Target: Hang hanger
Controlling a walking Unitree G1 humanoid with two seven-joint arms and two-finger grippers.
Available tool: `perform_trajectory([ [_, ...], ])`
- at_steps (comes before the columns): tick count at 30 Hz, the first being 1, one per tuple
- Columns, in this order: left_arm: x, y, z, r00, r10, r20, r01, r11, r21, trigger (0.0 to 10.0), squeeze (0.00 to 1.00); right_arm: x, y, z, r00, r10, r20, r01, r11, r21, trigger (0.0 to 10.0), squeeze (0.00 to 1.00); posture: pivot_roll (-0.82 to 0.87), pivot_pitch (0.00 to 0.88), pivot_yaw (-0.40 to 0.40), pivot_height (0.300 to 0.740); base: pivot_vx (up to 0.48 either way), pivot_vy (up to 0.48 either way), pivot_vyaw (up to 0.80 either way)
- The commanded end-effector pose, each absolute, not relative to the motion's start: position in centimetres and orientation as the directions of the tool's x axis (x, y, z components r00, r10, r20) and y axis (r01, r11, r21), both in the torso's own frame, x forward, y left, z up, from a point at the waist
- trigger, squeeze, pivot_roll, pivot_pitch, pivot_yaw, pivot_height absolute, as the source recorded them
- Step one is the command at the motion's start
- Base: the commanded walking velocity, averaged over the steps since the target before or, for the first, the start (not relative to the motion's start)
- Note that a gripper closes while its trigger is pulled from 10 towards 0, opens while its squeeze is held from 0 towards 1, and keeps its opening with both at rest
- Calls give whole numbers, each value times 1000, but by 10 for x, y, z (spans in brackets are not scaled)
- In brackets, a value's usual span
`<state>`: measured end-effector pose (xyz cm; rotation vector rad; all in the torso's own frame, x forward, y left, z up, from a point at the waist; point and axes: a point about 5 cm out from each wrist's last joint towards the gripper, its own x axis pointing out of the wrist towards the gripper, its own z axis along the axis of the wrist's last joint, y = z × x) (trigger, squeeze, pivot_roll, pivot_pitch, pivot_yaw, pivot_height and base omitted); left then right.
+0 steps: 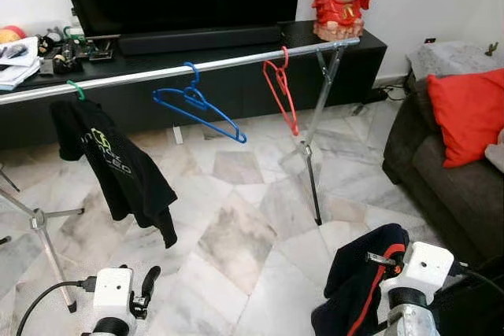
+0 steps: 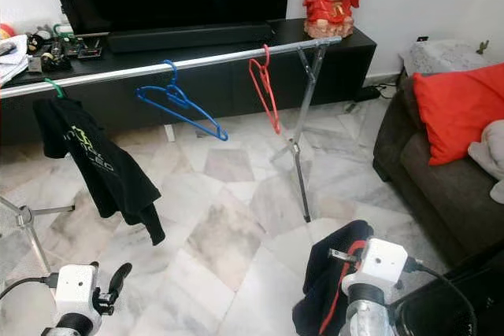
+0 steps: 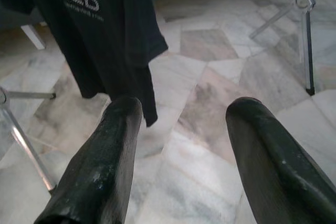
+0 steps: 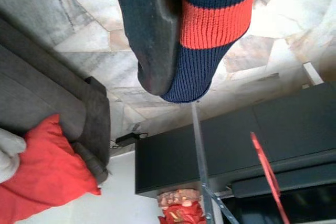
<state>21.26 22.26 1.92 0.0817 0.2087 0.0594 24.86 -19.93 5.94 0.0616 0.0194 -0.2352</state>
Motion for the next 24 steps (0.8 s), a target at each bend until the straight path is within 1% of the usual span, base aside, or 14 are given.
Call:
perform_trajectory([
  [1,212,220,19,976,58,-212,-44,997,71,10000,0,251,-196,67,975,-221,-2,220,974,61,10000,0,-45,90,34,721,270,0,0],
  [24,212,216,18,976,53,-211,-42,997,57,10000,0,254,-193,66,979,-202,-33,203,977,61,10000,0,-46,83,27,721,280,0,0],
])
